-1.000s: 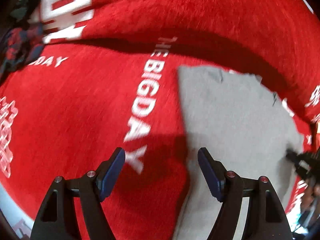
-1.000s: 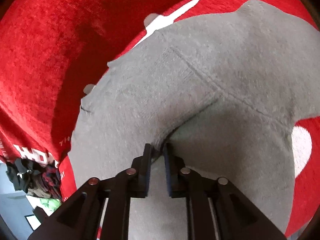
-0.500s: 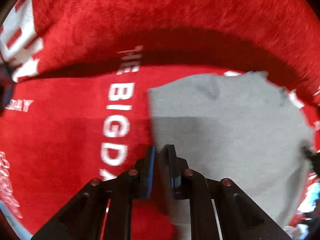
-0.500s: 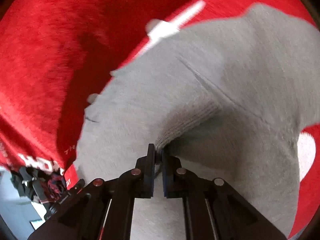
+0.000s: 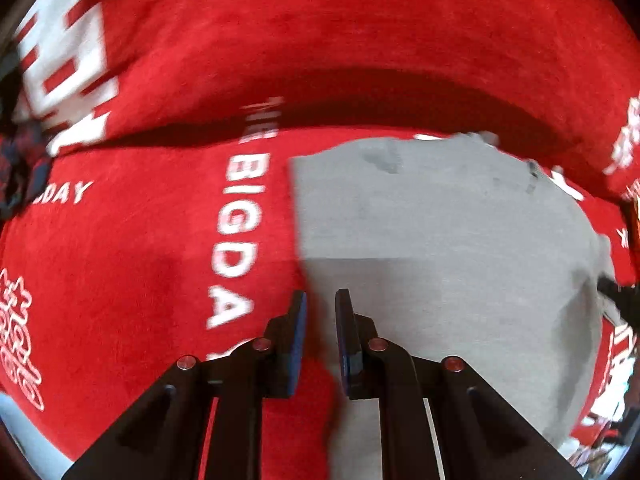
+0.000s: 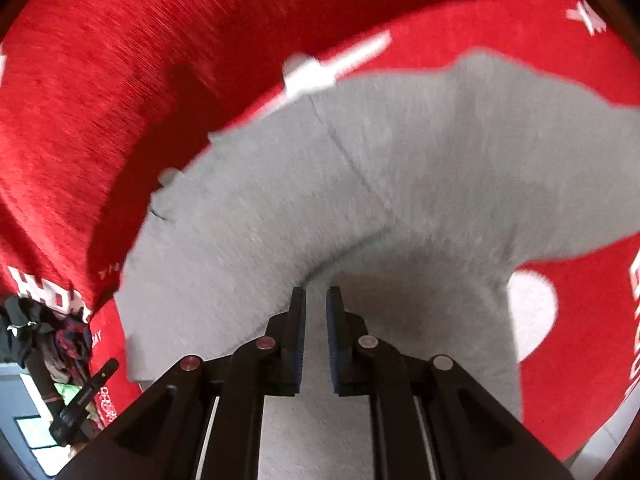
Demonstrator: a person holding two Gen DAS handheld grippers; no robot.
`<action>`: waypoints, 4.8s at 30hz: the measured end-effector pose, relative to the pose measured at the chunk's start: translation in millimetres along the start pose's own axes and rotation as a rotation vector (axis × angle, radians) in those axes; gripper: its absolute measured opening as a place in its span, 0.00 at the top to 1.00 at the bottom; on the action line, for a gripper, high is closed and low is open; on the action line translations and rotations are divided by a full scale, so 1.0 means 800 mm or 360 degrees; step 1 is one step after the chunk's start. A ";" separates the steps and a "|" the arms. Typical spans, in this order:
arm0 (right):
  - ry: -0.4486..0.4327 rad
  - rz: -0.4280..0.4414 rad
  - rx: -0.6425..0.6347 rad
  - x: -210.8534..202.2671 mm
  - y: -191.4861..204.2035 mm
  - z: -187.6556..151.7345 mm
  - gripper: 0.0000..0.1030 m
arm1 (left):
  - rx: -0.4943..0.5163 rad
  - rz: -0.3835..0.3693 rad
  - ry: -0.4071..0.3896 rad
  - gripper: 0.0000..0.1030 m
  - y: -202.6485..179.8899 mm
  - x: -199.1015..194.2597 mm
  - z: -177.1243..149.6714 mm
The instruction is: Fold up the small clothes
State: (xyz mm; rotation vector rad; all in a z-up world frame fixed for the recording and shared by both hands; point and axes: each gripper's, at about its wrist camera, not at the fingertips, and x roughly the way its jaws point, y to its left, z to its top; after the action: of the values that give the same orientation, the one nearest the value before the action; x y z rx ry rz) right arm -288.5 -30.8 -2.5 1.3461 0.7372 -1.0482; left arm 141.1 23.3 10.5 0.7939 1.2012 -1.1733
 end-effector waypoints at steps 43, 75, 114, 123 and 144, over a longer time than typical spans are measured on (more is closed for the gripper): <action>-0.0172 0.0171 0.0860 -0.108 -0.292 -0.030 0.52 | 0.0337 -0.0016 0.0335 0.01 -0.274 0.033 -0.051; -0.0478 0.0923 0.0930 -0.136 -0.334 0.102 0.95 | 0.0084 -0.0089 0.0136 0.01 -0.316 0.024 -0.032; 0.0361 0.0410 -0.0982 0.090 0.232 -0.014 0.92 | -0.0455 -0.0058 -0.0051 0.01 -0.054 -0.014 -0.050; 0.0493 0.0297 -0.1127 0.085 0.214 -0.049 0.58 | -0.0408 -0.0298 0.0061 0.01 -0.082 0.018 -0.037; 0.0074 0.0592 0.0816 0.015 -0.115 0.003 0.61 | -0.0506 -0.0579 0.0032 0.92 -0.118 0.039 0.029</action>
State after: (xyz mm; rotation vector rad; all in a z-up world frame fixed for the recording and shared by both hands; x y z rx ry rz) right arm -367.7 -27.8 -50.1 1.8654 0.2312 -0.9366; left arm 55.3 -29.6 -3.3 0.3565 1.5459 -1.2226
